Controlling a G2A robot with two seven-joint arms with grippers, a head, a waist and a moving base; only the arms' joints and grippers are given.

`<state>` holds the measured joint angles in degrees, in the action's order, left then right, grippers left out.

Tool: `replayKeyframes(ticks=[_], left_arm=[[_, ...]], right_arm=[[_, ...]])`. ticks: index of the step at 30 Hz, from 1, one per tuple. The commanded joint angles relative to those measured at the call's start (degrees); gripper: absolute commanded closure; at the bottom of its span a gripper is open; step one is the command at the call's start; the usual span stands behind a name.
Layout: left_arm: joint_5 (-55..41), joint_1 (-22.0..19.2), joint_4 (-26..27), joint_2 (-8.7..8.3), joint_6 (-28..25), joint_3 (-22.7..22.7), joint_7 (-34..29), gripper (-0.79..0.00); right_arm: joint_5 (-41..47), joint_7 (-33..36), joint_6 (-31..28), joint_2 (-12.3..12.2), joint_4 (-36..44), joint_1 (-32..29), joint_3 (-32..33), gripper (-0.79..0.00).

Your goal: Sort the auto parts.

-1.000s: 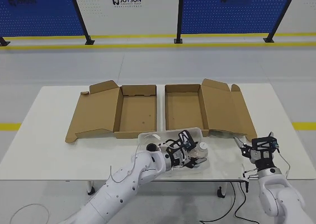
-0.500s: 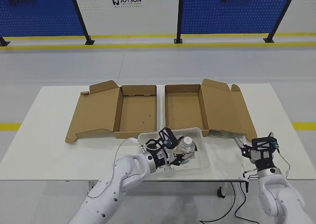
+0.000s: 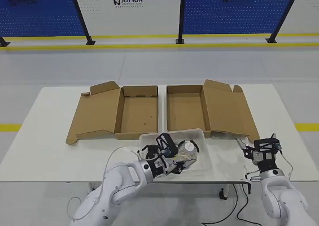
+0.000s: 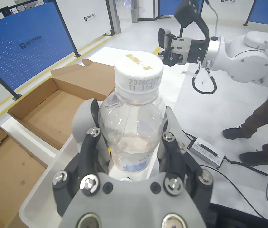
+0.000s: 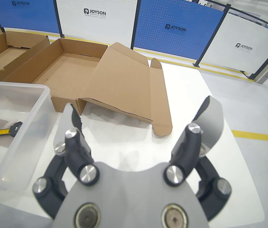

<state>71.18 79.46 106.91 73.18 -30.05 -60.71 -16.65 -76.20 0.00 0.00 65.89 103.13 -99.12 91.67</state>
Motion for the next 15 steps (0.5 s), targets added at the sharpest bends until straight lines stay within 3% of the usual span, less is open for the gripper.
replayKeyframes(ticks=[1,5,15], left_arm=[[-0.2,0.3,0.3,-0.12,0.0,-0.1,-0.1,0.000],[-0.1,0.6,0.6,-0.27,0.7,-0.3,0.0,0.000],[1.8,-0.2,1.1,-0.67,8.4,-5.4,2.8,0.000]], right_arm=[[0.0,0.0,0.0,0.0,0.0,0.0,0.0,-0.785],[0.0,0.0,0.0,0.0,0.0,0.0,0.0,-0.785],[0.0,0.0,0.0,0.0,0.0,0.0,0.0,-0.785]])
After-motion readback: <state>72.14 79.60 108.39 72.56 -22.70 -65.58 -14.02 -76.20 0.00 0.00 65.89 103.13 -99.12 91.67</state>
